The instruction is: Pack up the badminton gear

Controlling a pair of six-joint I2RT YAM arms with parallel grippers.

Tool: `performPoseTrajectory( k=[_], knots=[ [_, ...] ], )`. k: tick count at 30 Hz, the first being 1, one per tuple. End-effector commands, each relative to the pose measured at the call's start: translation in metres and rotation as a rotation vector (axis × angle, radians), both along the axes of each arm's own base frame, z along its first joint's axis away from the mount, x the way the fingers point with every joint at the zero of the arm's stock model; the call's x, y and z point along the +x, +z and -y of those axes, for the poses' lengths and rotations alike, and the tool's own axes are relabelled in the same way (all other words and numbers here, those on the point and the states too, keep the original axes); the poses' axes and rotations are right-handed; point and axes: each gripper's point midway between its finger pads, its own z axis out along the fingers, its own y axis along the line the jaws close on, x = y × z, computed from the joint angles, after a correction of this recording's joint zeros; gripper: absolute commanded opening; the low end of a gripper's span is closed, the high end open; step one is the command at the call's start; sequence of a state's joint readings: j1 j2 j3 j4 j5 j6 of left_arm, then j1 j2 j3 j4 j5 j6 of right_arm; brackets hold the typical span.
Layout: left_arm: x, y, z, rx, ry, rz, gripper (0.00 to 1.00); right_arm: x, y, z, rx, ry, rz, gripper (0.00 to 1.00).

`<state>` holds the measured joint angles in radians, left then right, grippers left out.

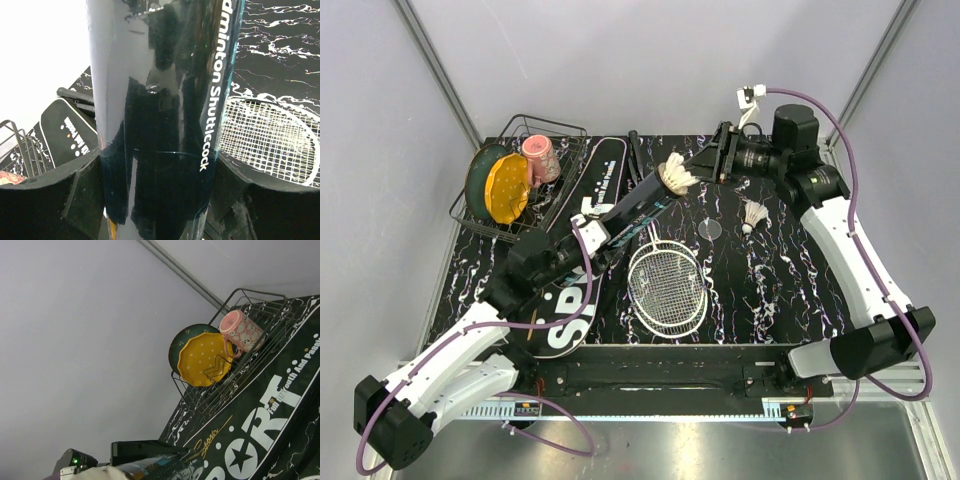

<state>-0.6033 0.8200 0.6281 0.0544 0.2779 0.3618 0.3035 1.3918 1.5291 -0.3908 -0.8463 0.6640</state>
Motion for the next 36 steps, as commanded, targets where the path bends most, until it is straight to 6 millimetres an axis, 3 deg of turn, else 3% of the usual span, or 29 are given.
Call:
performPoseTrajectory(
  k=[1, 8, 16, 20, 23, 25, 31, 32, 34, 35, 36],
  knots=[
    [-0.001, 0.062, 0.008, -0.109, -0.038, 0.163, 0.00, -0.018, 0.001, -0.015, -0.096, 0.077, 0.066, 0.55],
    [-0.001, 0.061, 0.008, -0.108, -0.036, 0.161, 0.00, -0.029, -0.019, -0.030, -0.184, 0.145, 0.065, 0.65],
    [-0.002, 0.060, 0.009, -0.104, -0.050, 0.162, 0.00, -0.019, -0.055, -0.052, -0.258, 0.176, 0.006, 0.72],
    [-0.011, 0.054, 0.014, -0.052, -0.116, 0.181, 0.00, -0.016, -0.070, -0.062, -0.283, 0.230, -0.040, 0.76],
    [-0.018, 0.052, 0.014, -0.026, -0.150, 0.216, 0.00, -0.022, -0.071, -0.062, -0.307, 0.281, -0.039, 0.78],
    [-0.018, 0.055, 0.014, -0.029, -0.145, 0.209, 0.00, -0.022, -0.069, -0.059, -0.327, 0.273, -0.017, 0.78],
    [-0.013, 0.073, 0.014, -0.085, -0.088, 0.109, 0.00, -0.019, -0.019, -0.034, -0.296, 0.081, 0.083, 0.82],
    [-0.013, 0.071, 0.014, -0.085, -0.085, 0.105, 0.00, -0.017, 0.002, -0.019, -0.261, 0.016, 0.142, 0.84],
    [-0.009, 0.065, 0.011, -0.068, -0.069, 0.119, 0.00, -0.014, 0.007, -0.002, -0.216, -0.056, 0.119, 0.84],
    [-0.007, 0.062, 0.010, -0.058, -0.058, 0.124, 0.00, -0.019, 0.029, 0.011, -0.166, -0.096, 0.179, 0.84],
    [-0.004, 0.057, 0.008, -0.048, -0.039, 0.131, 0.00, -0.010, 0.024, 0.028, -0.159, -0.150, 0.163, 0.85]
  ],
)
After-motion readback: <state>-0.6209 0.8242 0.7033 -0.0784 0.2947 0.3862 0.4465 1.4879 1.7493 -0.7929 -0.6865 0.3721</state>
